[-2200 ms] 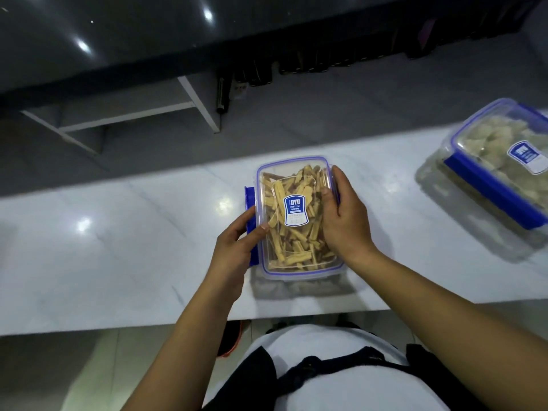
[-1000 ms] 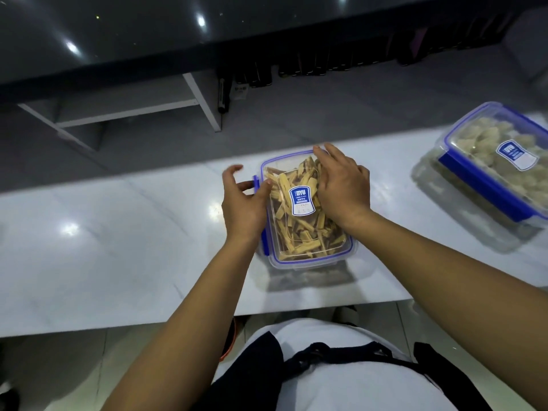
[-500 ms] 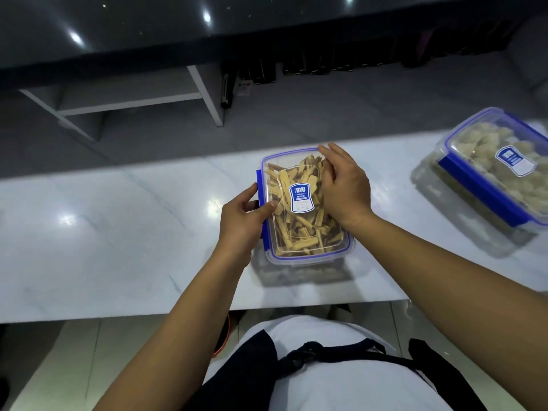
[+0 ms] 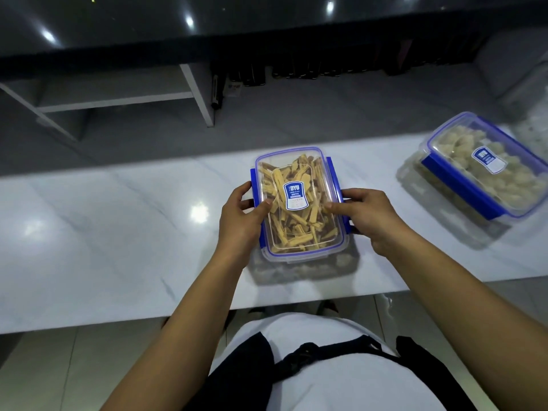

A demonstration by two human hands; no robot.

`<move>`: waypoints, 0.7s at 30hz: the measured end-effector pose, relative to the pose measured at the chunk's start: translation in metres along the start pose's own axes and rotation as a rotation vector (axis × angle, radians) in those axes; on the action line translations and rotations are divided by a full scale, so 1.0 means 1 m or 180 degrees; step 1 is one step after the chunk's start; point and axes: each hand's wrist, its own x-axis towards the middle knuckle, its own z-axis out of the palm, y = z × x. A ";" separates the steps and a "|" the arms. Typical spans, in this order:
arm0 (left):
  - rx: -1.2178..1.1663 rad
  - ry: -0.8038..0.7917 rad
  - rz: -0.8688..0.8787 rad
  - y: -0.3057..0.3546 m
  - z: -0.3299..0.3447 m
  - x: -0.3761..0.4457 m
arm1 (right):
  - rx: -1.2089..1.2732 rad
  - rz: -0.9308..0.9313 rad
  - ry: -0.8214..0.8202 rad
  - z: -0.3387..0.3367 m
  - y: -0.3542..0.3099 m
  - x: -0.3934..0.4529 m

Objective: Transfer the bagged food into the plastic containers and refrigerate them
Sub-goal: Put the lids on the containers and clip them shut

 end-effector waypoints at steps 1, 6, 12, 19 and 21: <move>0.0007 -0.0008 0.0015 0.000 0.000 0.000 | -0.0066 -0.0087 0.0034 0.002 0.000 -0.002; 0.0114 -0.0035 0.0120 0.000 -0.001 0.000 | -0.0662 -0.0505 0.0239 0.009 0.004 -0.001; 0.0141 -0.0069 0.0211 -0.001 0.000 0.000 | -0.0767 -0.0661 0.0274 0.013 0.006 -0.007; 0.0050 -0.0172 0.0201 -0.003 -0.004 -0.003 | -0.0763 -0.0670 0.0375 0.019 0.012 -0.015; 0.0045 -0.0198 0.0215 -0.005 -0.007 -0.004 | -0.0670 -0.0640 0.0333 0.016 0.014 -0.018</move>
